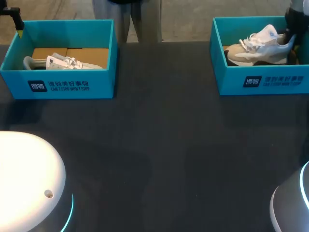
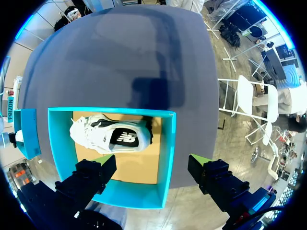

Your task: Take the shoe out of the shoebox, open the shoe tongue, remove and reinsert the insole, then place the shoe into the shoebox

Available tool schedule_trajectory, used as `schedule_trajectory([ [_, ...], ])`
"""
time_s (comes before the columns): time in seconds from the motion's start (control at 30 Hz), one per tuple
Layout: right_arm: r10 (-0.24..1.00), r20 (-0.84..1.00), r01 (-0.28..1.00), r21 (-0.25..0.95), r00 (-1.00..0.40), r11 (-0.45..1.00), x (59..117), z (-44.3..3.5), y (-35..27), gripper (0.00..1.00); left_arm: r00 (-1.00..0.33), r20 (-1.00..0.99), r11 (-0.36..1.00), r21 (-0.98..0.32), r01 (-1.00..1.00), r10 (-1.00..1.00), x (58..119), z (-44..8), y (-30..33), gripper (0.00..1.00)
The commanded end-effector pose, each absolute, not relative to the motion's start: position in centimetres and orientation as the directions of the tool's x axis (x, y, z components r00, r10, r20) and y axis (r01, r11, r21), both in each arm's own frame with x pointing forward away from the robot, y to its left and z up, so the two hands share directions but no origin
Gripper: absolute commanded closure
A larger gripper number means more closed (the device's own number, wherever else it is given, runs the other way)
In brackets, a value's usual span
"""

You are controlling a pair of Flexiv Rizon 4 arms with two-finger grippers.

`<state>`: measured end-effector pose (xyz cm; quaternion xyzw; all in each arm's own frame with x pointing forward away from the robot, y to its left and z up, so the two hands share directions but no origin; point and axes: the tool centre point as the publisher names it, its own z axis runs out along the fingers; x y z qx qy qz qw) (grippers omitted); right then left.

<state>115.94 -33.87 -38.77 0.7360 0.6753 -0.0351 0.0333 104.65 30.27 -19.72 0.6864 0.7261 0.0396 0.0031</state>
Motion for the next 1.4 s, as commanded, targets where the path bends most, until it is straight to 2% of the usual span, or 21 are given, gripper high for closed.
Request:
schedule_trajectory([
  [0.03, 0.988, -0.094, 0.988, -0.086, 0.121, -0.13, 115.5, -37.1, -34.0, 1.0, -0.057, 0.052, 0.053, 0.064, 0.997, 0.997, 104.6, -19.7, 30.3, 0.0],
  [0.4, 0.975, -0.074, 0.974, -0.072, 0.211, -0.217, 112.9, -31.9, -33.7, 1.0, -0.057, 0.052, 0.053, 0.064, 0.997, 0.997, 104.6, -19.7, 30.3, 0.0],
  [0.9, 0.955, -0.125, 0.963, 0.078, 0.268, -0.26, 110.5, -25.9, -31.3, 1.0, -0.057, 0.052, 0.053, 0.064, 0.997, 0.997, 104.6, -19.7, 30.3, 0.0],
  [1.4, 0.945, -0.145, 0.95, 0.152, 0.294, -0.272, 108.5, -19.3, -29.7, 1.0, -0.057, 0.052, 0.053, 0.064, 0.997, 0.997, 104.6, -19.7, 30.3, 0.0],
])
